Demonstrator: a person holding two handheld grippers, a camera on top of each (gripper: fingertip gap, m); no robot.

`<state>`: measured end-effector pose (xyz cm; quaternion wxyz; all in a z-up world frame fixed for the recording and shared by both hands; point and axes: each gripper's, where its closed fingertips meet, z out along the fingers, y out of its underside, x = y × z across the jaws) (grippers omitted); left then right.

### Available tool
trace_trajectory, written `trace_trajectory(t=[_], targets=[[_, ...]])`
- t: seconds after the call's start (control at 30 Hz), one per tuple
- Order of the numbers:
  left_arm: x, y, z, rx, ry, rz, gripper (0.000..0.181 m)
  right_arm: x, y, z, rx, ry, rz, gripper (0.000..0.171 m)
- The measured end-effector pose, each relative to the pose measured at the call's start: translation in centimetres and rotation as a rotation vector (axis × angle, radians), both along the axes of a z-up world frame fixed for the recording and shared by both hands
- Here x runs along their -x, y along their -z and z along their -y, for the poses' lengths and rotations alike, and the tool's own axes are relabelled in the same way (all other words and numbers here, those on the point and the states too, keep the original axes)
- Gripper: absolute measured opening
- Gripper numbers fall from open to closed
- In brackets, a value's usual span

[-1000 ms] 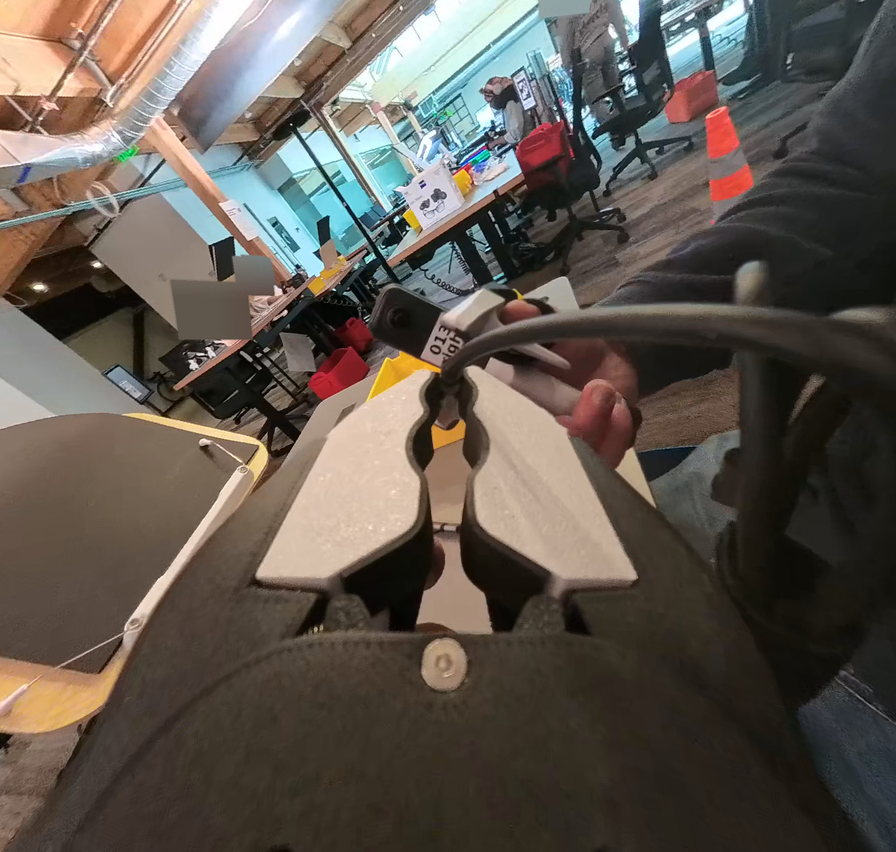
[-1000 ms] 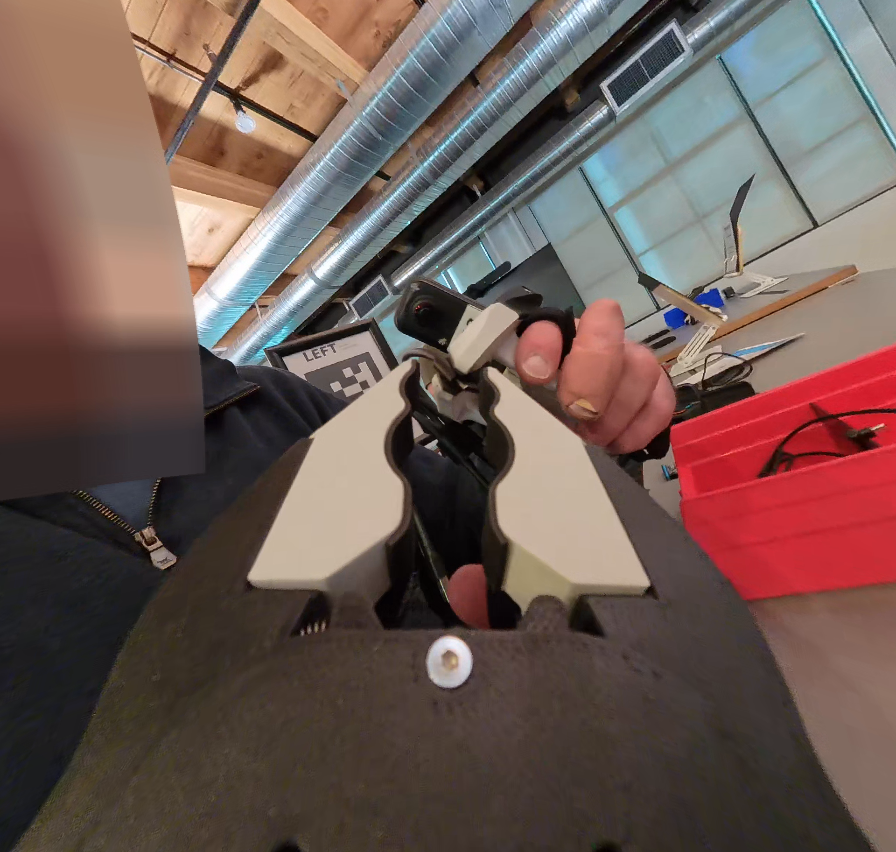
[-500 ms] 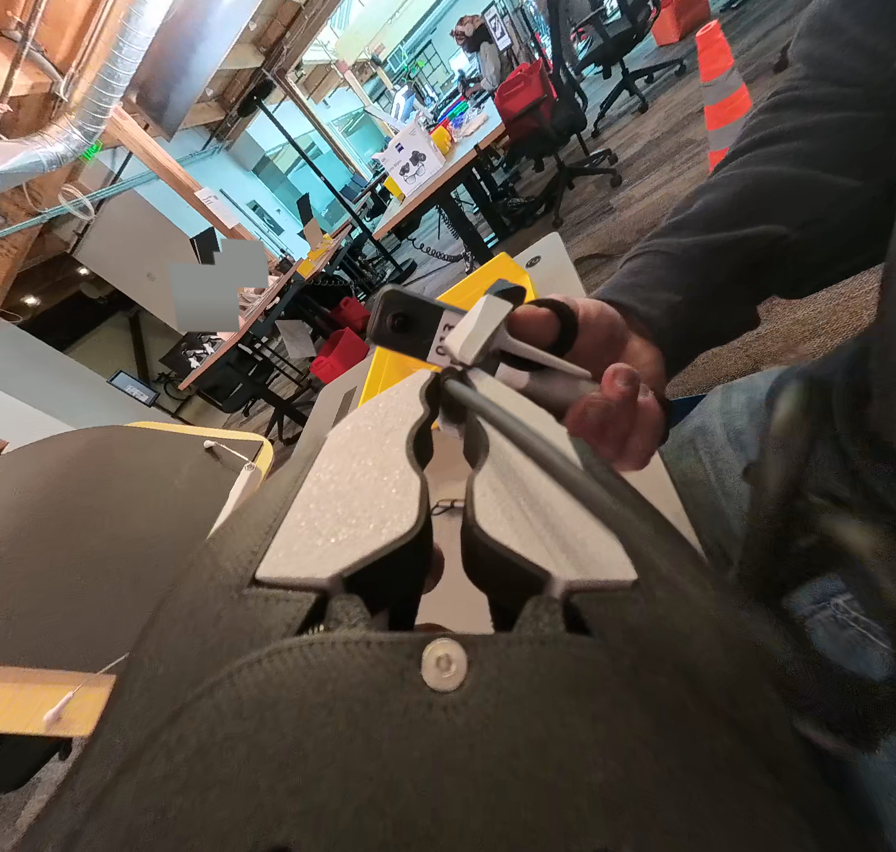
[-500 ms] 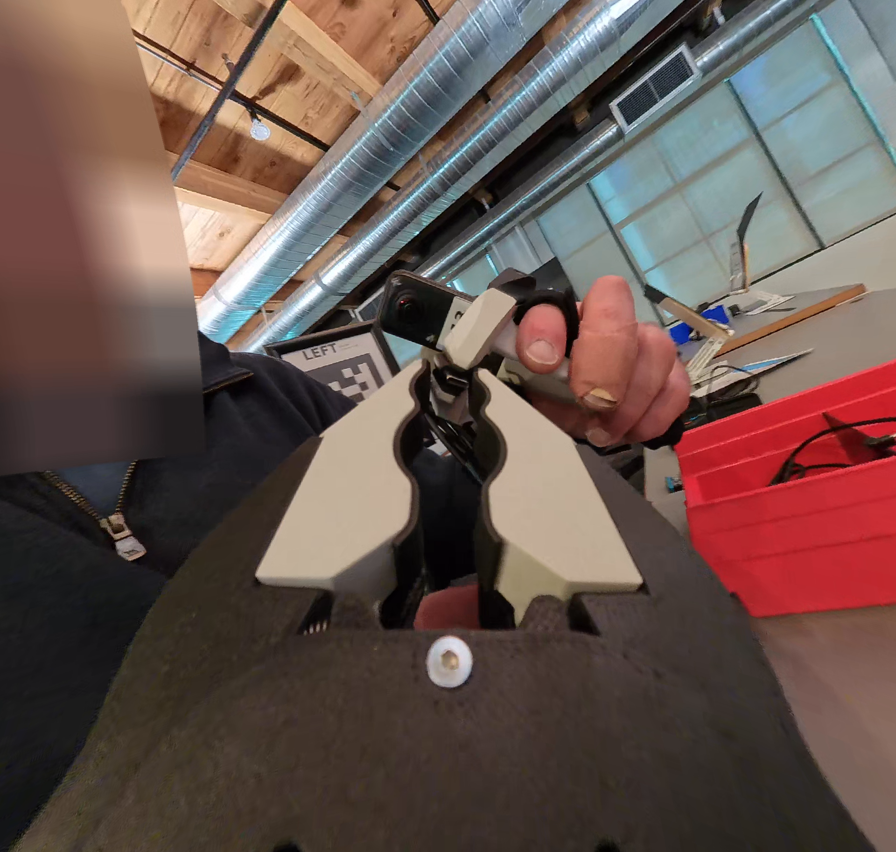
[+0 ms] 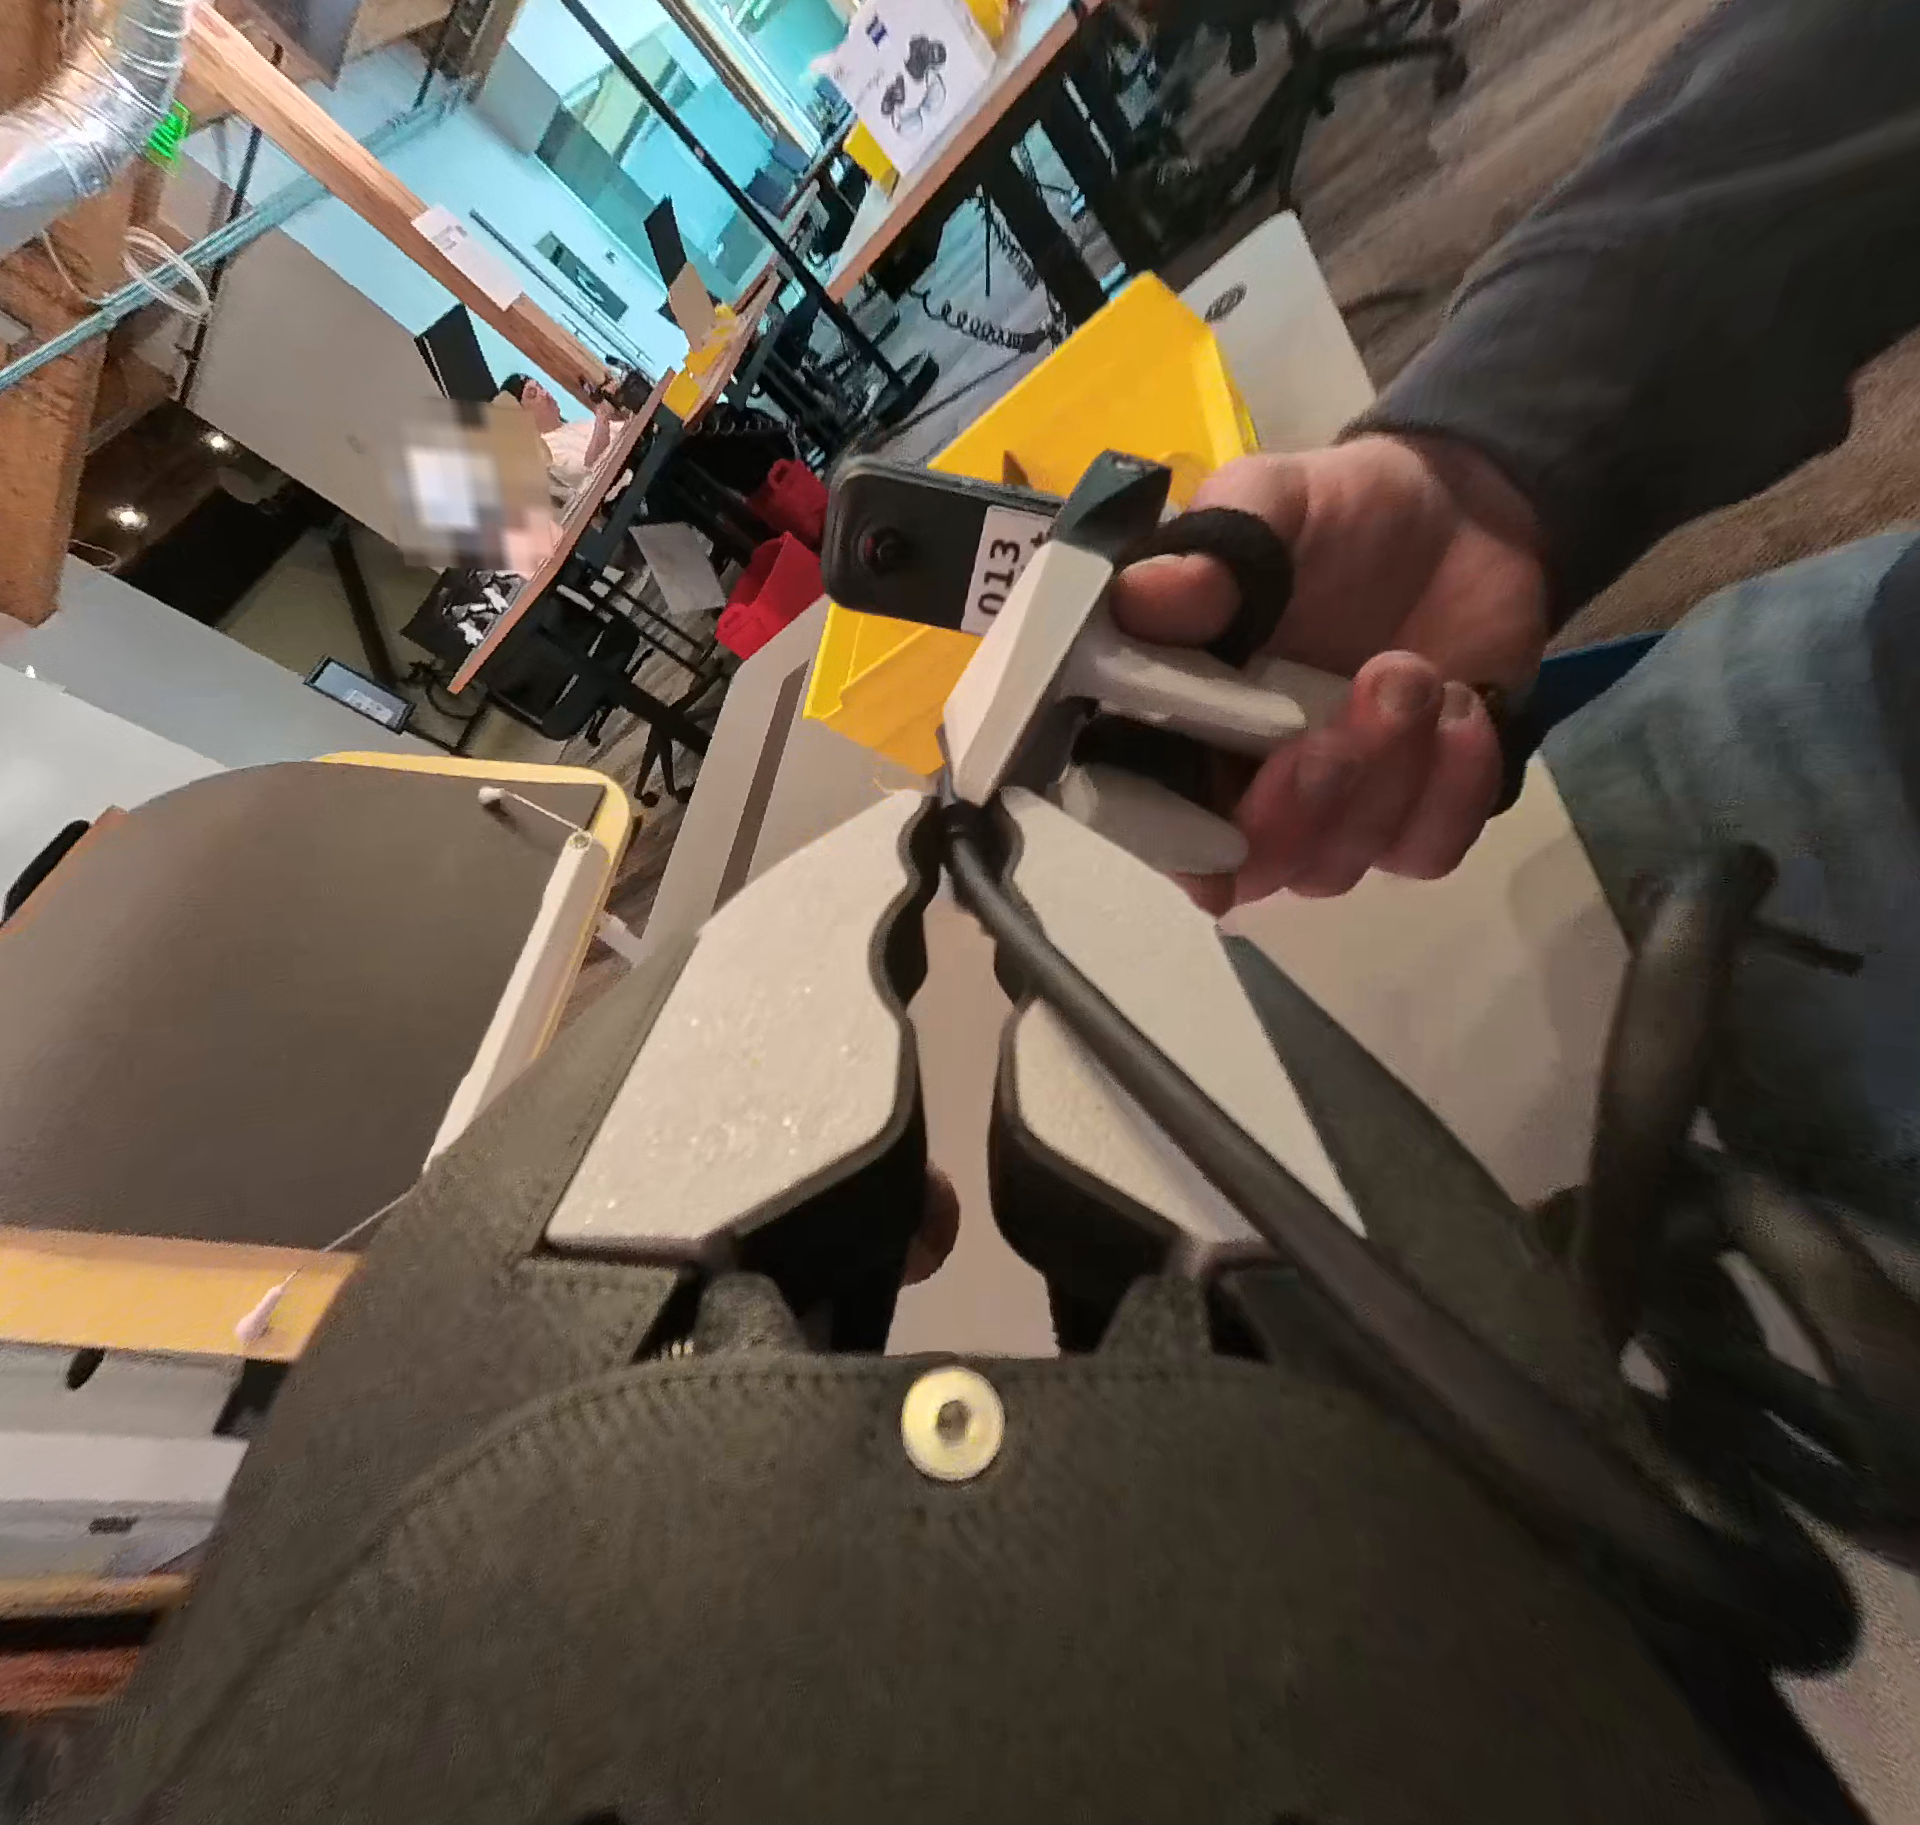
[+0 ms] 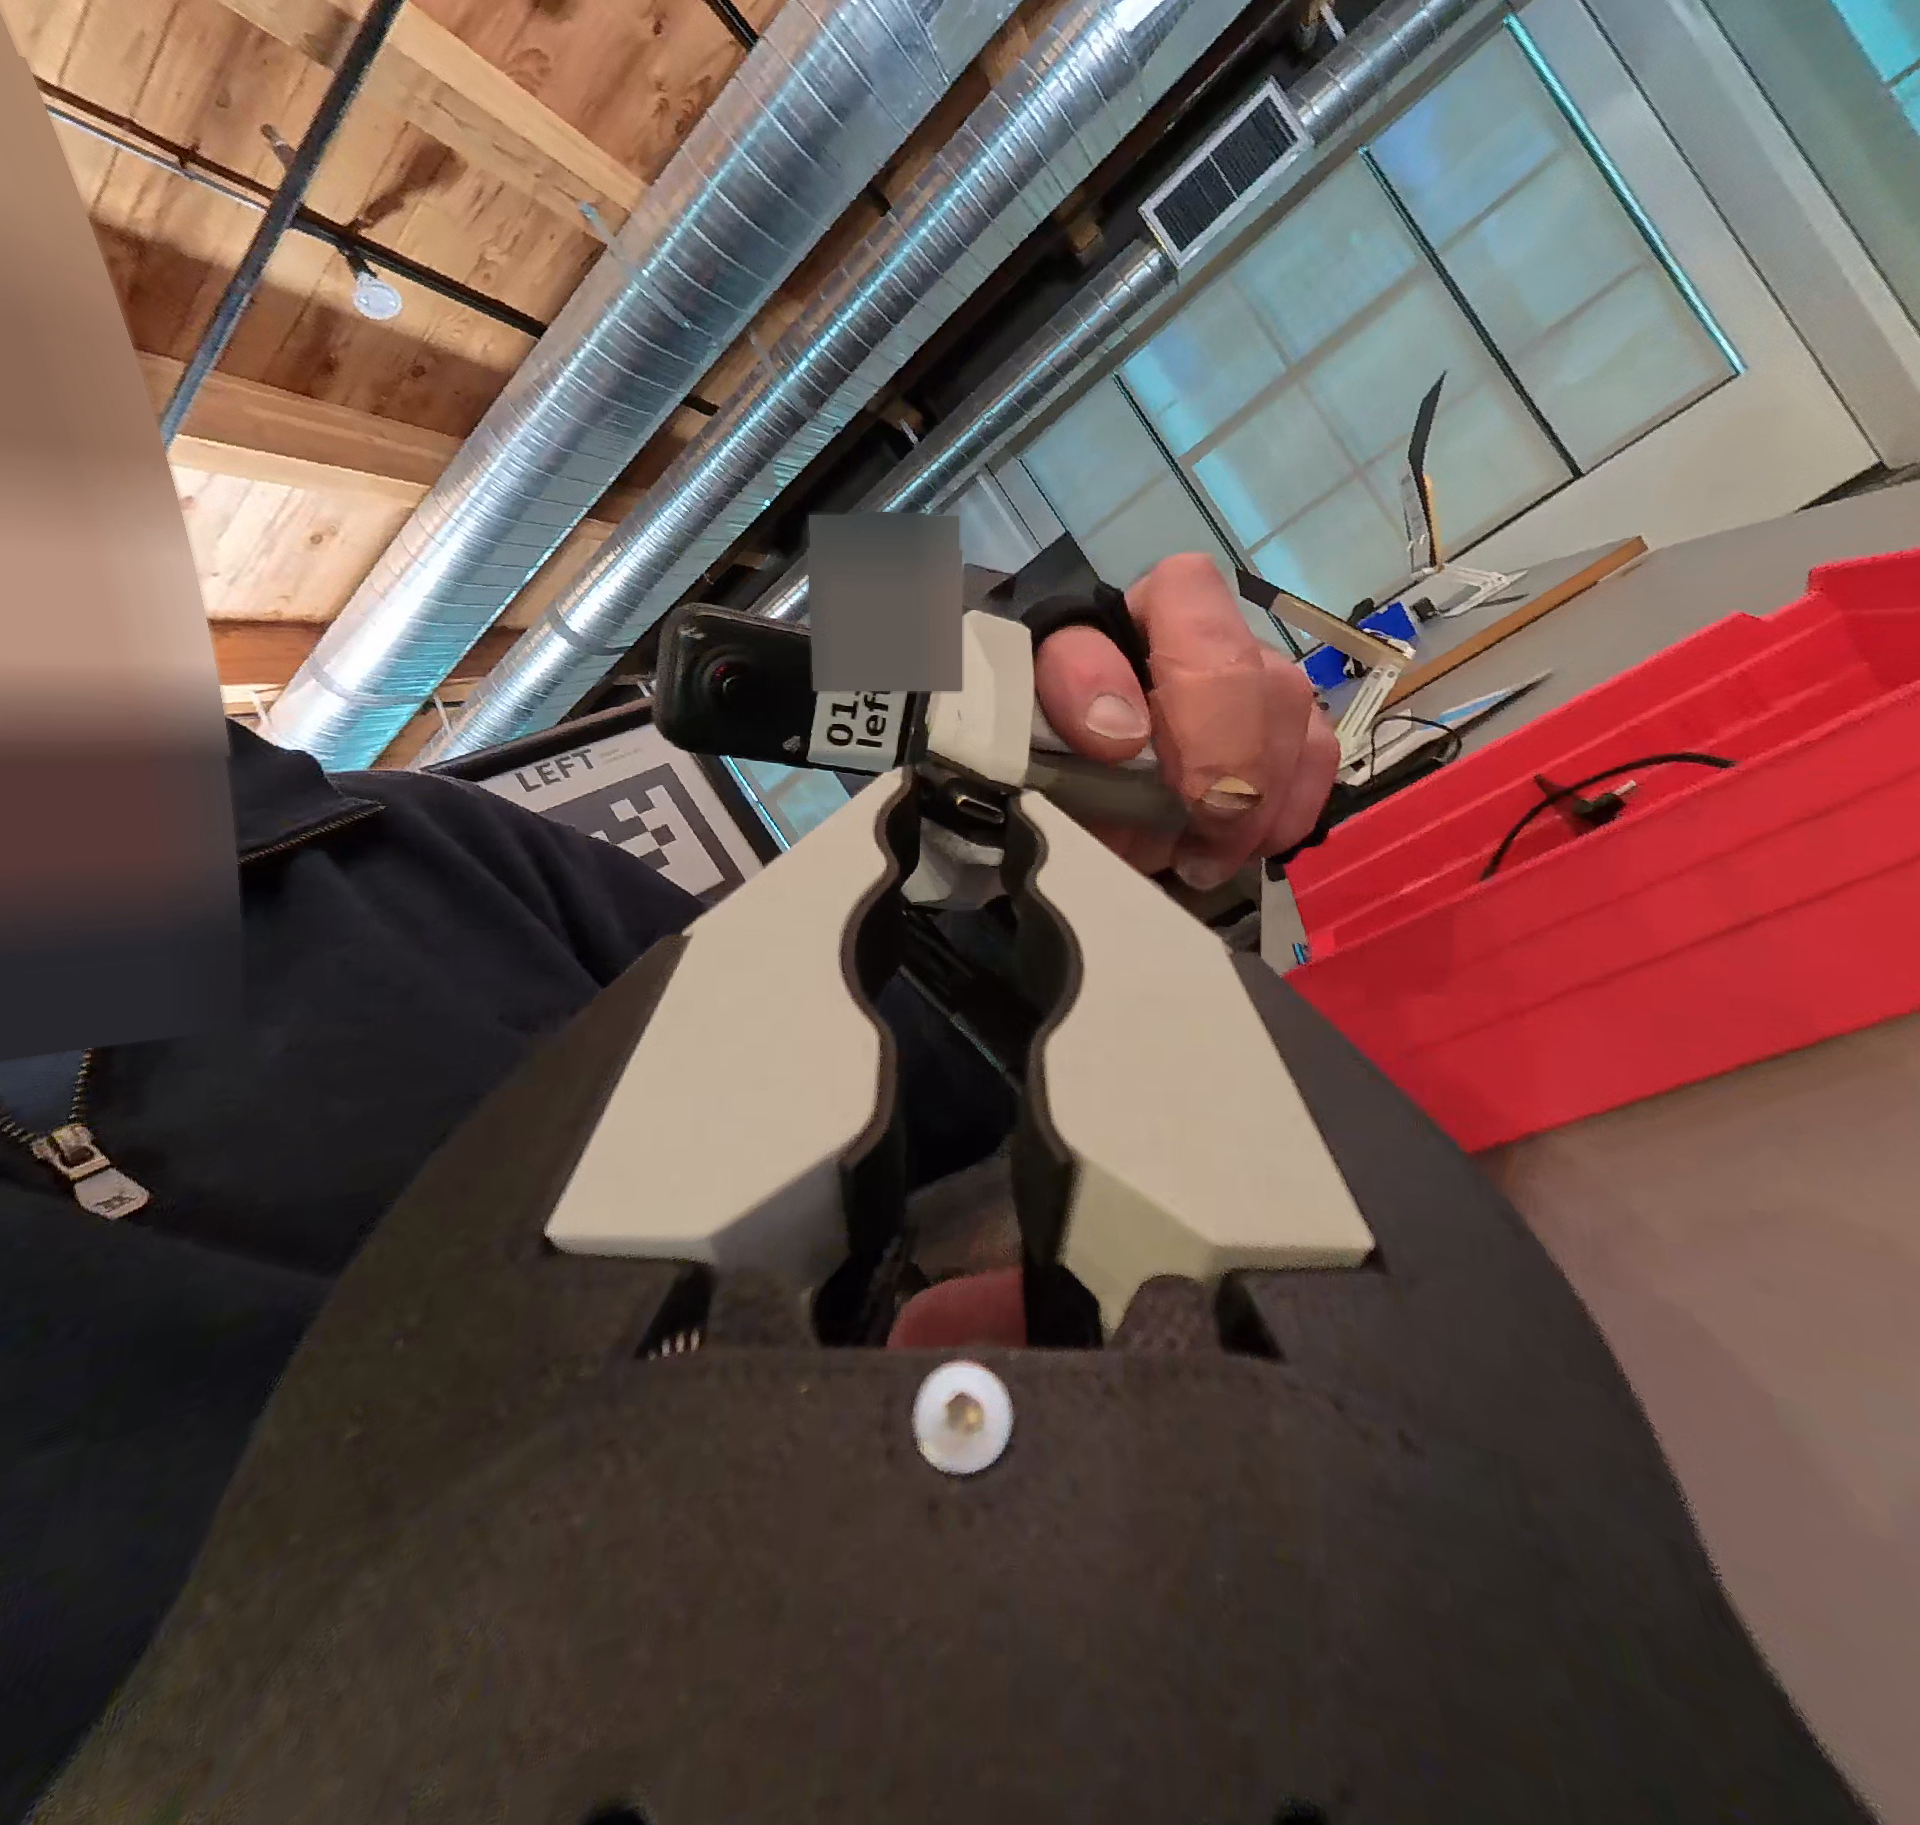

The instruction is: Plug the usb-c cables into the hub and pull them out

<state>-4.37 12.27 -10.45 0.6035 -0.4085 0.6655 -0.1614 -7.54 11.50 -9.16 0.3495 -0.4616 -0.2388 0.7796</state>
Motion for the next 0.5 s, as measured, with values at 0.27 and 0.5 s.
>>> trace_trajectory(t=[0.27, 0.5], targets=[[-0.1, 1.8, -1.7, -0.080, -0.056, -0.075, 0.010, -0.1, 1.9, -1.5, 0.023, 0.011, 0.024, 0.012], [-0.1, 2.0, -3.2, -0.092, -0.132, -0.052, 0.030, -0.4, 2.8, -2.4, 0.036, 0.039, 0.024, 0.012]])
